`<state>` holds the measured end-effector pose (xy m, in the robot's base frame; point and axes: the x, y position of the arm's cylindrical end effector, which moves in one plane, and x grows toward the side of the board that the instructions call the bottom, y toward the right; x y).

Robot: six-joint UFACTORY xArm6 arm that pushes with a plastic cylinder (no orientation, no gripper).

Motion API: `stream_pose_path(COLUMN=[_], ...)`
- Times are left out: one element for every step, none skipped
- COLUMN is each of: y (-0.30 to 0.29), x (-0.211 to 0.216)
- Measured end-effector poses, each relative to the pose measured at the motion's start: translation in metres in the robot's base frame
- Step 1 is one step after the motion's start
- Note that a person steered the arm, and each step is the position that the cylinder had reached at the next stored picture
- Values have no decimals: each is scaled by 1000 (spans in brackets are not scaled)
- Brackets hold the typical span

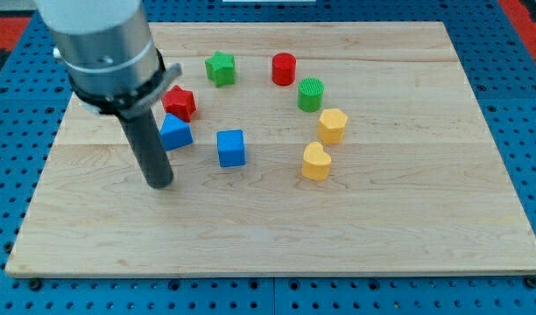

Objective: Place the cube vertical to the green star

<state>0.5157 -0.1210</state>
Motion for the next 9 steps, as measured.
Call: stream_pose_path(y=[55,93,111,115,128,139,112,113,122], x=[17,17,27,31,16,-7,-7,-28,-51])
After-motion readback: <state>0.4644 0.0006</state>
